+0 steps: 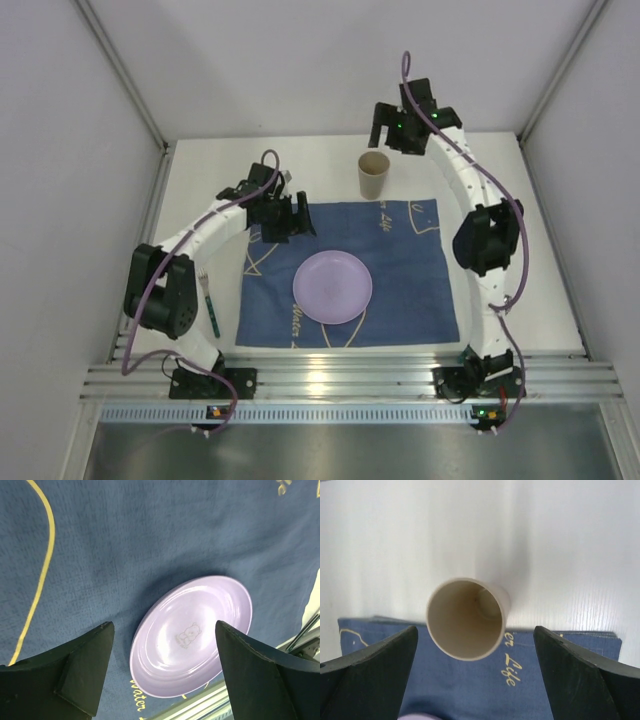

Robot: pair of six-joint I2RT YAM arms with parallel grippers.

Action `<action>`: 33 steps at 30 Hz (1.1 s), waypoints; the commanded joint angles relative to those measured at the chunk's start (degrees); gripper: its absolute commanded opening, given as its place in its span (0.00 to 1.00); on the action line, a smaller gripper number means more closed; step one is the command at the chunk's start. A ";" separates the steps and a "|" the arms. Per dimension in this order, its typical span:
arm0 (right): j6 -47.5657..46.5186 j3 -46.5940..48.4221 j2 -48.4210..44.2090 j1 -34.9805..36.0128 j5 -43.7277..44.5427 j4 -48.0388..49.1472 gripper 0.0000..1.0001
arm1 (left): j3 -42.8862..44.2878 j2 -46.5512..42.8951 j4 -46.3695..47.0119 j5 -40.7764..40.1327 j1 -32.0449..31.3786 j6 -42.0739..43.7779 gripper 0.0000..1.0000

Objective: Set the dinner table for one person

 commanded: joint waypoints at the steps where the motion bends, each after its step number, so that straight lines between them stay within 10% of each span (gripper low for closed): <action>1: -1.32 9.79 5.89 3.57 13.26 -8.38 1.00 | 3.32 -2.18 -3.74 -2.76 0.21 -0.82 0.87; 11: 1.23 7.97 9.95 3.31 16.52 -9.71 0.83 | -0.54 -10.18 -5.59 -4.80 9.78 -2.66 0.80; 17: 0.70 6.29 11.09 3.40 13.27 -7.34 0.27 | -1.42 -11.59 -8.92 -6.81 12.51 -1.25 0.74; 18: 0.36 6.55 11.09 3.31 12.74 -7.16 0.00 | -1.25 -12.11 -9.54 -8.82 12.69 -1.43 0.73; 22: -0.70 5.24 5.48 3.57 14.58 -2.79 0.00 | 0.60 -13.96 -15.16 -21.21 14.27 -4.50 0.66; 29: 0.44 -2.28 -13.91 3.57 16.87 -2.33 0.00 | -3.86 -17.56 -19.13 -26.42 19.97 -8.46 0.98; 33: 0.71 -15.39 -25.54 3.57 16.34 -2.24 0.00 | -10.19 -19.93 -16.41 -26.16 22.53 -12.05 0.98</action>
